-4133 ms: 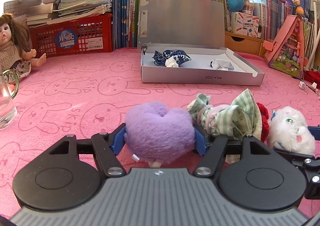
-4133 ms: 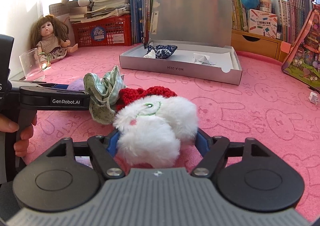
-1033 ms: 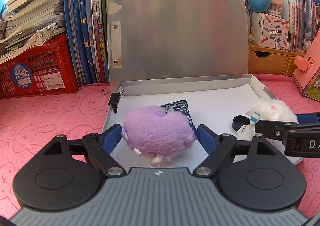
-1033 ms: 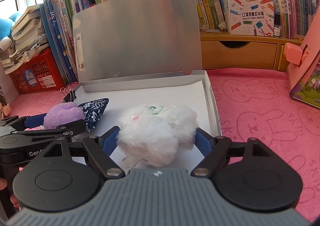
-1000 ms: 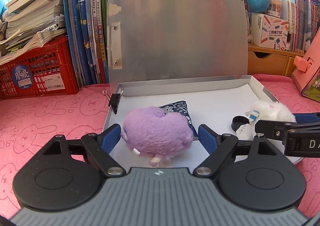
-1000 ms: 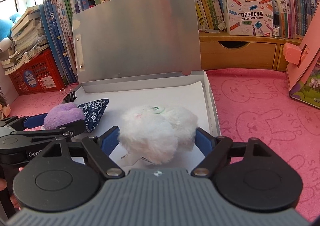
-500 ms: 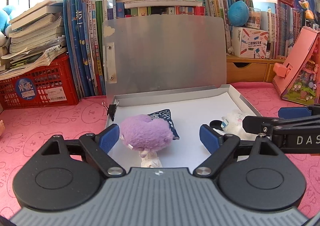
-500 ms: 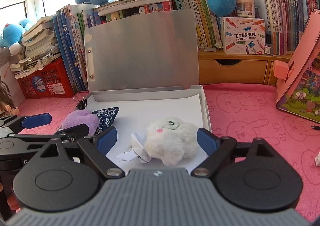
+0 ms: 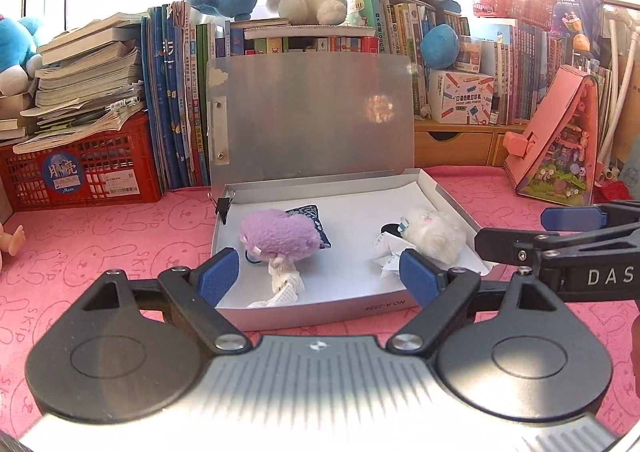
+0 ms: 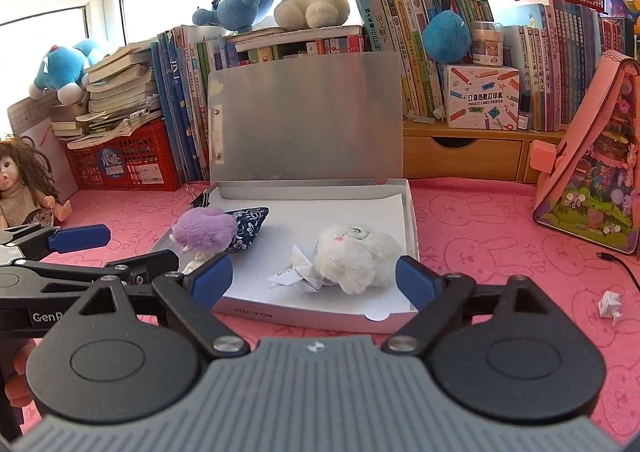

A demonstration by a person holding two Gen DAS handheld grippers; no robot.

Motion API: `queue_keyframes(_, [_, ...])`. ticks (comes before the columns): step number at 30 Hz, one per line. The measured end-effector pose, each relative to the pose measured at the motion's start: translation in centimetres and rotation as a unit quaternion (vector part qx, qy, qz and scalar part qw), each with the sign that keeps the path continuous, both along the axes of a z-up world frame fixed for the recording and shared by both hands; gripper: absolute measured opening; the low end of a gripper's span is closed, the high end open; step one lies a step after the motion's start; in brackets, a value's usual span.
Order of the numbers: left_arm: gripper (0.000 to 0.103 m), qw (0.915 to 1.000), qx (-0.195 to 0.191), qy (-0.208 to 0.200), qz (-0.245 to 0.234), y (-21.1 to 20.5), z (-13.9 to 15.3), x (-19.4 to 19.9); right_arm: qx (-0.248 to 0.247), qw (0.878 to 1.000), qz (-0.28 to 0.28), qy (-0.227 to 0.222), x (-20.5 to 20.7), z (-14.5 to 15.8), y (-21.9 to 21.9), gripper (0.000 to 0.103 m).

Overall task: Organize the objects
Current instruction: 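Open left tool to drop the purple plush while right tool releases the white plush, then move both tools back to the gingham doll and red knitted item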

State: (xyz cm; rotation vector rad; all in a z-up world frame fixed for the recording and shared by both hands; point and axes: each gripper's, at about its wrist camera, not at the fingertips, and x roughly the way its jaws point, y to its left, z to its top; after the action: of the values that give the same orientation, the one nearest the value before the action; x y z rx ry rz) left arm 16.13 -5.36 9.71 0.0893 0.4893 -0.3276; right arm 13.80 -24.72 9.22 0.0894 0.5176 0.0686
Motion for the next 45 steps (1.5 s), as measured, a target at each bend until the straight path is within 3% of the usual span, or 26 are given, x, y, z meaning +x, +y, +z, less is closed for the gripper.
queue_keyframes(10, [0.090,0.9997,-0.017,-0.001,-0.019,1.6,-0.6,-5.9,-0.015,1.000,0.006,-0.017,-5.2,0.0,0.3,0.094])
queue_keyframes(19, [0.090,0.9997,-0.012,0.009,-0.019,3.2,-2.9,-9.6,-0.045,0.998,0.032,-0.018,-9.1,-1.7,1.4,0.094])
queue_keyframes(34, [0.090,0.9991,-0.007,0.041,-0.008,4.5,-6.9,-12.6,-0.082,0.989,0.125,0.003,-9.9,-4.8,4.8,0.094])
queue_keyframes(38, [0.087,0.9989,-0.005,0.046,-0.001,4.7,-7.6,-12.6,-0.078,0.988,0.135,0.013,-9.1,-5.4,5.0,0.093])
queue_keyframes(45, [0.067,0.9978,-0.024,0.062,-0.003,5.0,-8.3,-12.2,-0.064,0.986,0.153,0.022,-8.3,-6.1,5.3,0.093])
